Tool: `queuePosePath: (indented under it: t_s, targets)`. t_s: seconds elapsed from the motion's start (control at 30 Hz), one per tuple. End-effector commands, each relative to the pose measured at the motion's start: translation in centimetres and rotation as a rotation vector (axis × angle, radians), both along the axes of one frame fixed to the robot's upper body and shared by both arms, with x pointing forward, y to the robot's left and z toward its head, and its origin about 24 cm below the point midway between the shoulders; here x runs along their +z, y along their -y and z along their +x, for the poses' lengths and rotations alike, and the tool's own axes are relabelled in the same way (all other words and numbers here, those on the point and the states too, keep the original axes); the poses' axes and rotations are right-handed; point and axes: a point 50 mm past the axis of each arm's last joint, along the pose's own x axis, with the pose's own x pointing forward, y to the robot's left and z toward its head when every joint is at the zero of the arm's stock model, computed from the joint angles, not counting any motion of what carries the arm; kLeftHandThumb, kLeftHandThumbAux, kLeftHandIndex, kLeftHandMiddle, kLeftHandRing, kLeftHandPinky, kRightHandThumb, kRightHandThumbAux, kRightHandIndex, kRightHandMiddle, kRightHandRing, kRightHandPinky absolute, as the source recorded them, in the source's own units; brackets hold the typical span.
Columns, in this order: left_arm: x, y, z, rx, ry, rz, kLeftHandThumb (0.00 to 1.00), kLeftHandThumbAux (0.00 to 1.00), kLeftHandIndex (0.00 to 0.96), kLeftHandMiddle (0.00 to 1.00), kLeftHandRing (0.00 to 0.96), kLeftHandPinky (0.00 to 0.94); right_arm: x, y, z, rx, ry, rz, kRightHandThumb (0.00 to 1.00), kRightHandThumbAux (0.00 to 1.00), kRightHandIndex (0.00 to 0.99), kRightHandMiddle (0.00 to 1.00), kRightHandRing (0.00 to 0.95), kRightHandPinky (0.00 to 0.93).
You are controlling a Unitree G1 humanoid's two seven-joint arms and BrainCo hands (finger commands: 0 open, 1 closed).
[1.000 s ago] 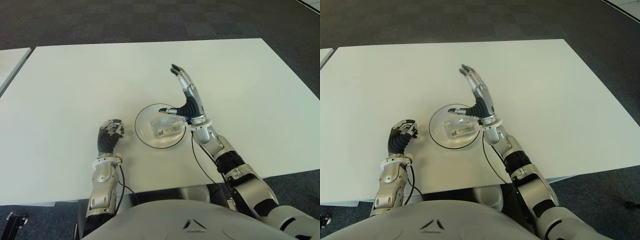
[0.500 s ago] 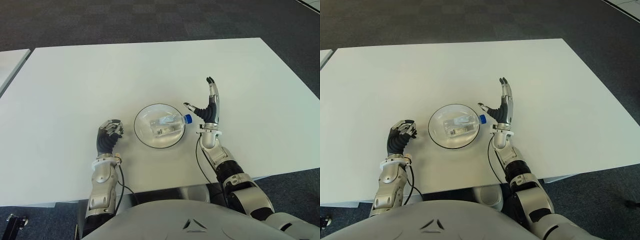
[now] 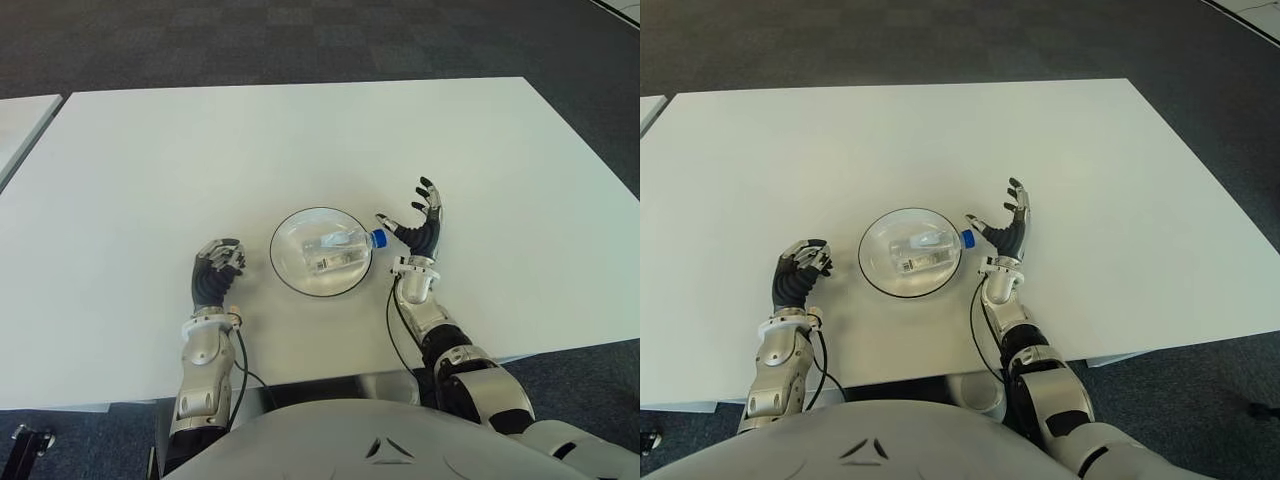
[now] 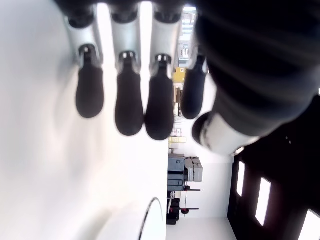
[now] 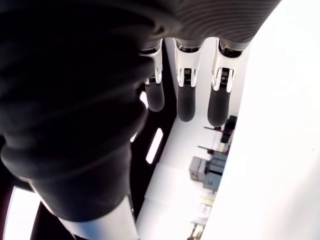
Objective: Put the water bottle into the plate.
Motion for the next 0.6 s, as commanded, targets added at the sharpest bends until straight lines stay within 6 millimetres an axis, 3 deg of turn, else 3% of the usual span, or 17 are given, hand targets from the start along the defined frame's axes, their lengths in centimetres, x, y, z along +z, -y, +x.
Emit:
queuePosePath:
  t_s: [0.03, 0.37, 0.6]
  targets:
    - [-0.3, 0.1, -0.1, -0.005, -0.020, -0.018, 0.707, 0.715, 0.434, 0.643, 0.633, 0.622, -1.1, 0.2, -0.7, -0.004, -0.041, 0.101, 0.356, 0.998, 0.198, 0.207, 0.228, 0.322]
    - [-0.2, 0.1, 0.0, 0.000, -0.028, -0.011, 0.708, 0.715, 0.434, 0.638, 0.628, 0.616, -2.3, 0.1, -1.6, 0.017, -0.143, 0.177, 0.231, 0.994, 0.280, 0.352, 0.362, 0.408]
    - [-0.2, 0.1, 0.0, -0.006, -0.027, -0.018, 0.708, 0.716, 0.434, 0.644, 0.634, 0.629, -2.5, 0.1, -2.0, 0.041, -0.184, 0.168, 0.223, 0.998, 0.386, 0.443, 0.457, 0.489]
